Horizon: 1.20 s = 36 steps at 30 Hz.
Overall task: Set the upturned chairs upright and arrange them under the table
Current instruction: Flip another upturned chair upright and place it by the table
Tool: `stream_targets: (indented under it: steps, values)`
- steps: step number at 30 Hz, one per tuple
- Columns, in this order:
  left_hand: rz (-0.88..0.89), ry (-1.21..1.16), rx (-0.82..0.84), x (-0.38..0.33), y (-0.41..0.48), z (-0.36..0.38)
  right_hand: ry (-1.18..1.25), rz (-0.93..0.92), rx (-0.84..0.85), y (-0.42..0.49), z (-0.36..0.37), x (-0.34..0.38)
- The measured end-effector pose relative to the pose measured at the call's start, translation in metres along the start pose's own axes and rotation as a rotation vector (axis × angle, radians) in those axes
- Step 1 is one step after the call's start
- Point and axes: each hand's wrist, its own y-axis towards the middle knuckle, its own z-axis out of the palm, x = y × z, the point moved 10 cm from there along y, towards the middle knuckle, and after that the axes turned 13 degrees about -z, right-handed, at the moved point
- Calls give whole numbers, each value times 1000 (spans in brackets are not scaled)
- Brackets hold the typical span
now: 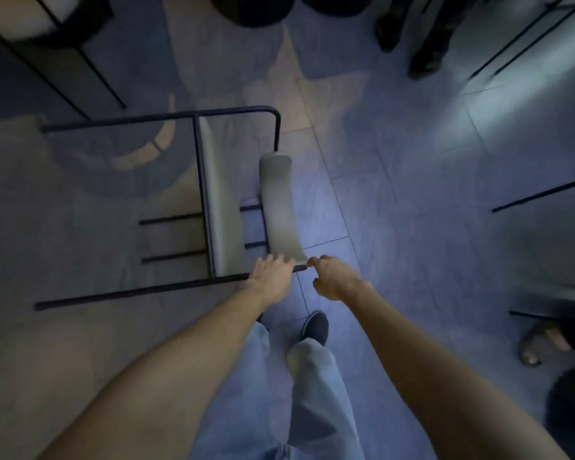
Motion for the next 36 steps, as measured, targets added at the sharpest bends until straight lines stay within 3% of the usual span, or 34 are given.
stream_targets:
  steps: [10, 15, 20, 28, 36]
  values:
    - [-331, -18, -21, -30, 64, 61, -3, -171, 27, 77, 58, -65]
    - [-388, -124, -47, -22, 78, 75, 68, -329, -28, 101, 70, -49]
    - [-458, -212, -11, -15, 82, 76, 185, -335, -87, 105, 74, -42]
    - [-397, -195, -175, 0, 78, 34, 246, -382, -228, 104, 38, -19]
    - [-293, -136, -220, 18, 50, 14, 204, -341, -219, 91, 34, 16]
